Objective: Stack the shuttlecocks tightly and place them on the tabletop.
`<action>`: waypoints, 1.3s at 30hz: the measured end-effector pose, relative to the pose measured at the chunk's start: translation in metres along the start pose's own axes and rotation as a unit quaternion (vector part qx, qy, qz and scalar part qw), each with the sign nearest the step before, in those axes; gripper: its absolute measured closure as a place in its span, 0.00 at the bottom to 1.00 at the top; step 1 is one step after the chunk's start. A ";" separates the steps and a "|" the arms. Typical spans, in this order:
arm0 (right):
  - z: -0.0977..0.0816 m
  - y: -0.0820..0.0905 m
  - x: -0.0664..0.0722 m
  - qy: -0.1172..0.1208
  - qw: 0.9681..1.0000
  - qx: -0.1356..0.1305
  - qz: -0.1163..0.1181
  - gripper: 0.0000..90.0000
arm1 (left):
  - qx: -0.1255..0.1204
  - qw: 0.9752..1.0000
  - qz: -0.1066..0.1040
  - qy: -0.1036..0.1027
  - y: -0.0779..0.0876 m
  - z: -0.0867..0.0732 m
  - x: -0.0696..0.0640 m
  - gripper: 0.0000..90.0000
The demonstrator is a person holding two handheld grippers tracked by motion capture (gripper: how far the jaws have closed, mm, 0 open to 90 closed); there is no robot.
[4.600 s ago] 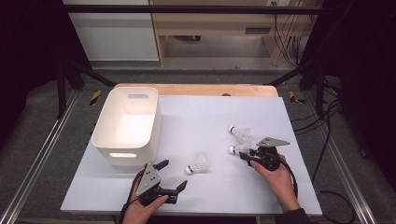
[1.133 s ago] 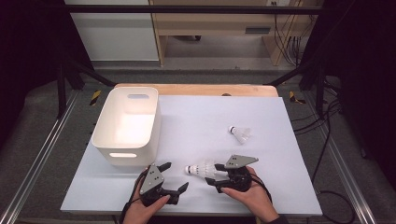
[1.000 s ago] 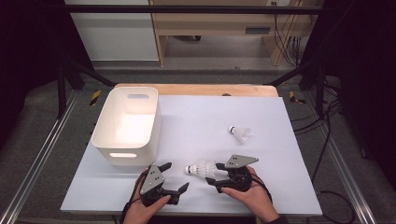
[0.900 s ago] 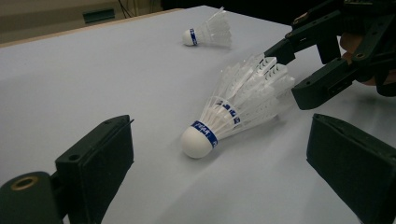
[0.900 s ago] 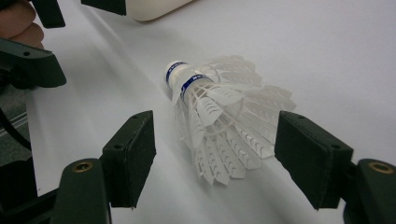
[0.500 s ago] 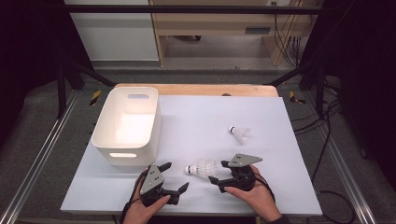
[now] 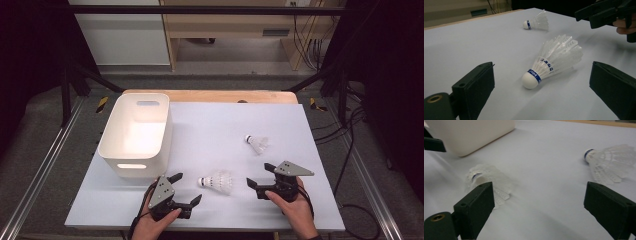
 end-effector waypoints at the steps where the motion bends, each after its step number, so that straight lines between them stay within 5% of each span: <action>1: 0.000 0.000 -0.003 0.001 1.000 -0.001 -0.008 0.10 | 0.000 1.000 0.000 0.000 0.000 0.000 0.000 0.06; 13: 0.000 0.005 -0.019 0.010 0.999 -0.005 -0.048 0.08 | -0.013 1.000 -0.002 0.002 0.002 0.004 0.000 0.05; 27: 0.007 0.005 -0.024 0.014 0.998 -0.009 -0.060 0.09 | -0.053 0.999 -0.006 -0.002 0.009 0.020 -0.001 0.05; 39: 0.020 -0.024 -0.046 0.008 0.994 0.046 -0.103 0.11 | -0.067 0.998 -0.006 0.005 0.023 0.024 -0.002 0.04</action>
Point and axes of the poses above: each handheld gripper's, and its own axes: y roughly backward along the jaws, z roughly out of its top, x roughly to its left, the point moved 9 cm from there along -y, roughly forward along the jaws, and after that the axes turned 15 degrees about -x, right-handed, at the moved point
